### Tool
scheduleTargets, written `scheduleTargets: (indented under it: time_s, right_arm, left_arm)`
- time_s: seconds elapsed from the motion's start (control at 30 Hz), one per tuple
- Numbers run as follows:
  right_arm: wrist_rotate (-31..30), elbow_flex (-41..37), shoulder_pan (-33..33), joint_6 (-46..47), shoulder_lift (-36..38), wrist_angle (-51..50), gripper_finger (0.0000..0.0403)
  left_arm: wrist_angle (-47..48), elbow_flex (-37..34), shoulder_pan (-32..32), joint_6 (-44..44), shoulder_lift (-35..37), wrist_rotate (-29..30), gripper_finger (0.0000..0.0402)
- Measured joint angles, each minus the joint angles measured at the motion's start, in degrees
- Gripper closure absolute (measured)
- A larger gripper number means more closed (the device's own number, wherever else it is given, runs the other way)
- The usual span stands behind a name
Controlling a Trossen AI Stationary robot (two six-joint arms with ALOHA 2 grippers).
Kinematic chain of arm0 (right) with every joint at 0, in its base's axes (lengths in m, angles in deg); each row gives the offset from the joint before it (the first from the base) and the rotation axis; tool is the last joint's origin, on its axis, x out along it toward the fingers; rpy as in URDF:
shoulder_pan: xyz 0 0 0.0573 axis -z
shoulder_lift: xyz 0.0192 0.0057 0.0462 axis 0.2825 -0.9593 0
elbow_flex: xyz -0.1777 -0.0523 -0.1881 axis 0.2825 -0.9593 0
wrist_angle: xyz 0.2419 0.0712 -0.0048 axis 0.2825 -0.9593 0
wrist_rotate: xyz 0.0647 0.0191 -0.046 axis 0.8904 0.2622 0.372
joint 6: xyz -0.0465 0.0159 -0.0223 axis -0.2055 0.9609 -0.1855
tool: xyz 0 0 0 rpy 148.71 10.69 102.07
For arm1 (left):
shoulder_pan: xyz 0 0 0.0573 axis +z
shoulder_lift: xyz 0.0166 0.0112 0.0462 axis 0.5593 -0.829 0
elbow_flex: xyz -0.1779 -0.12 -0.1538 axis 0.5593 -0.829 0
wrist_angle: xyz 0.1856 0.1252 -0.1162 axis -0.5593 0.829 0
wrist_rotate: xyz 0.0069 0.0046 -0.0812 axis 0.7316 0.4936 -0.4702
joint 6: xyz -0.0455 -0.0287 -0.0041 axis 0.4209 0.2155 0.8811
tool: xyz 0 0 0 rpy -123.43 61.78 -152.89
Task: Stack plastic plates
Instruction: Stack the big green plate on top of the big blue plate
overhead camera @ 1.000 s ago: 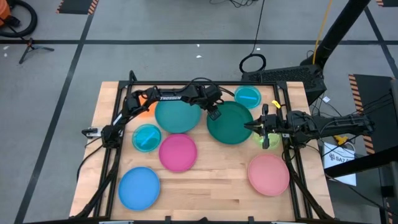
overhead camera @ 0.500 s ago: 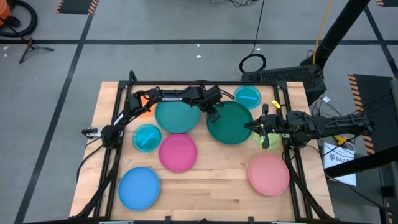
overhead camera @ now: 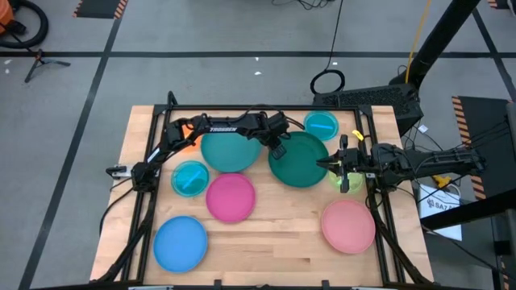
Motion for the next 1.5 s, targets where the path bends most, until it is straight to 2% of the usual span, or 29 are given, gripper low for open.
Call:
scheduleTargets:
  time_s: [0.27, 0.7, 1.27, 1.5]
  right_arm:
    - [0.0, 0.0, 0.0, 0.0, 0.0, 0.0, 0.0374]
    - [0.0, 0.0, 0.0, 0.0, 0.0, -1.5, 0.0374]
    - [0.0, 0.0, 0.0, 0.0, 0.0, -2.6, 0.0374]
    - [0.0, 0.0, 0.0, 0.2, 0.0, -3.0, 0.0374]
  left_arm:
    - [-1.4, 0.0, 0.0, 2.0, 0.2, -0.4, 0.039]
    - [-3.5, 0.0, -0.8, 1.6, 1.0, -0.5, 0.0392]
    - [-0.9, 0.0, -1.7, -3.7, 11.9, 0.5, 0.0392]
    - [5.0, 0.0, -1.8, -6.1, 18.3, 0.7, 0.0392]
